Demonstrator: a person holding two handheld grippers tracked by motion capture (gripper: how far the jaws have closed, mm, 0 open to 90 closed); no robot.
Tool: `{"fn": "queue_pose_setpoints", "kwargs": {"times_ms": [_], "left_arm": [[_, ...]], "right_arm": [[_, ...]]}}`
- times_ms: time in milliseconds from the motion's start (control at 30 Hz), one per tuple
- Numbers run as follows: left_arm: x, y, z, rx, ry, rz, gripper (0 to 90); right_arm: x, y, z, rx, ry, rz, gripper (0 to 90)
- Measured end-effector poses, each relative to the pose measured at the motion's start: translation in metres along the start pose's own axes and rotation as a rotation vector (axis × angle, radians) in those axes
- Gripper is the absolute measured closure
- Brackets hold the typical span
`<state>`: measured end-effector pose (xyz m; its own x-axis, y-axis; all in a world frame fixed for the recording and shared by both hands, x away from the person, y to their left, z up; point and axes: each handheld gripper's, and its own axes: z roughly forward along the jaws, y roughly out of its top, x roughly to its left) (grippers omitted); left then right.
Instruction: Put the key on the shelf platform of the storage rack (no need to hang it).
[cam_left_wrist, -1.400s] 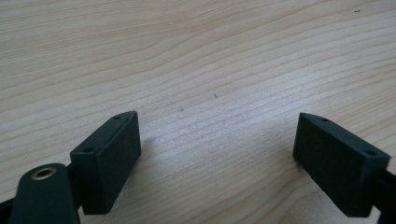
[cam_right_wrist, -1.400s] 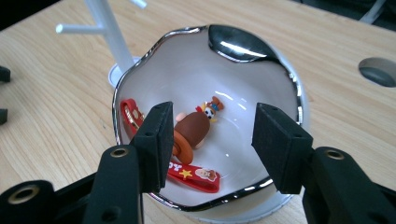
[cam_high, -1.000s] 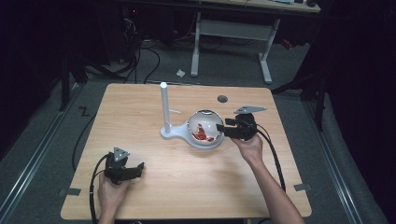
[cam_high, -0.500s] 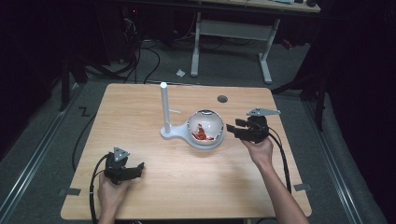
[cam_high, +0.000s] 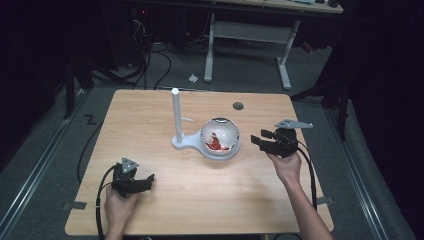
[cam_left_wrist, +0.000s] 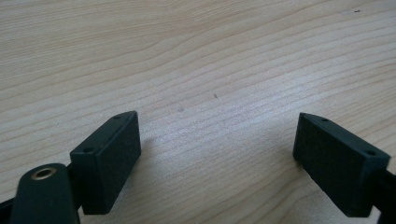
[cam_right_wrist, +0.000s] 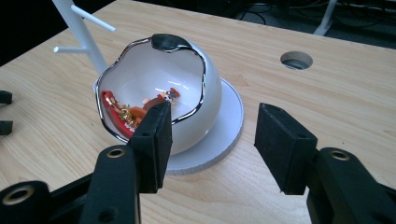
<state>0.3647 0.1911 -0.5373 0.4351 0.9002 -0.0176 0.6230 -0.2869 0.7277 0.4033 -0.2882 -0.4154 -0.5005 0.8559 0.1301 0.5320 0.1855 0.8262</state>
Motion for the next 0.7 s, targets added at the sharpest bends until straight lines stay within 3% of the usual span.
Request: {"fn": "queue_pose_setpoints", "kwargs": {"times_ms": [700], "left_arm": [[0.0,0.0,0.0,0.0,0.0,0.0,15.4]], "right_arm": [[0.003,-0.023,-0.026,-0.041,-0.018,0.015,46.0]]}}
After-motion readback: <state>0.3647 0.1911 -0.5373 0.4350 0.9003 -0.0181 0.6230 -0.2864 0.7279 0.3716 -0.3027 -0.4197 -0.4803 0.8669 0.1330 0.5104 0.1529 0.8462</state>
